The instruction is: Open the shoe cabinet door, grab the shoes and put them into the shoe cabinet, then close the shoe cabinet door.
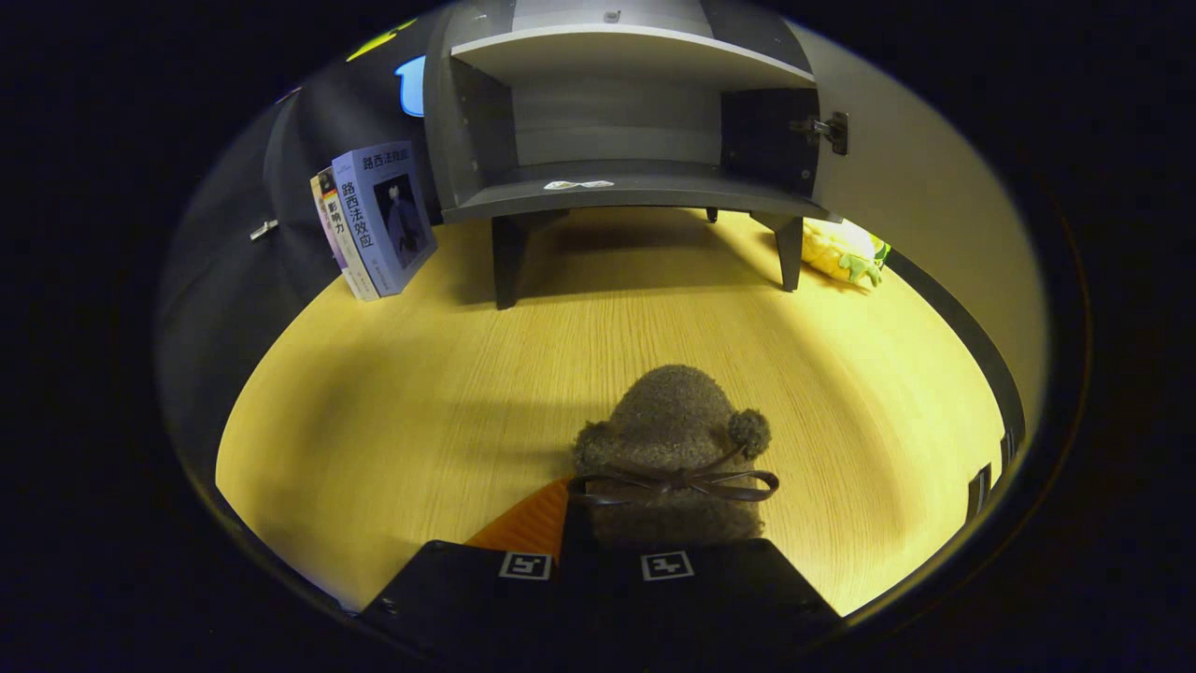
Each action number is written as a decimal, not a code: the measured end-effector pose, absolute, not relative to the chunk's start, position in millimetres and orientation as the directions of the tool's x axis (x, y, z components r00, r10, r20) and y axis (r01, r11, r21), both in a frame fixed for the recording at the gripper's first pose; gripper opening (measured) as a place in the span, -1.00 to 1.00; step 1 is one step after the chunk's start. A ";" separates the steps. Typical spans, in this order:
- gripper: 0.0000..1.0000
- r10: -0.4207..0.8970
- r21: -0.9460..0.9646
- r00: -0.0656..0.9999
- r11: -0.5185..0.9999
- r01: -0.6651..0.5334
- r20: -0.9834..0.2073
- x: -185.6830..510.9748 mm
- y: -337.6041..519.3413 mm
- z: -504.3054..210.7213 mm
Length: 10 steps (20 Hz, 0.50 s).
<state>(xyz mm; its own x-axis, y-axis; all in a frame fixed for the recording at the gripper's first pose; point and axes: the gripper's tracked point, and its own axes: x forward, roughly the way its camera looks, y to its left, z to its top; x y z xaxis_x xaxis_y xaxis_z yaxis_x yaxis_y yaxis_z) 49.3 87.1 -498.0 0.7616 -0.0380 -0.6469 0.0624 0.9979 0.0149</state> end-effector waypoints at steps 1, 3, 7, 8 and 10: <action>-0.60 -0.043 0.006 0.761 0.998 0.061 -0.647 50.2 87.3 -499.0; -0.60 -0.045 0.000 0.760 0.998 0.059 -0.648 50.3 87.5 -499.5; -0.90 -0.049 -0.014 0.745 0.998 0.054 -0.665 48.8 86.5 -499.2; -0.90 -0.047 -0.013 0.742 0.999 0.052 -0.669 48.5 86.7 -499.8; -0.89 -0.043 -0.013 0.732 0.999 0.047 -0.680 45.7 86.2 -499.2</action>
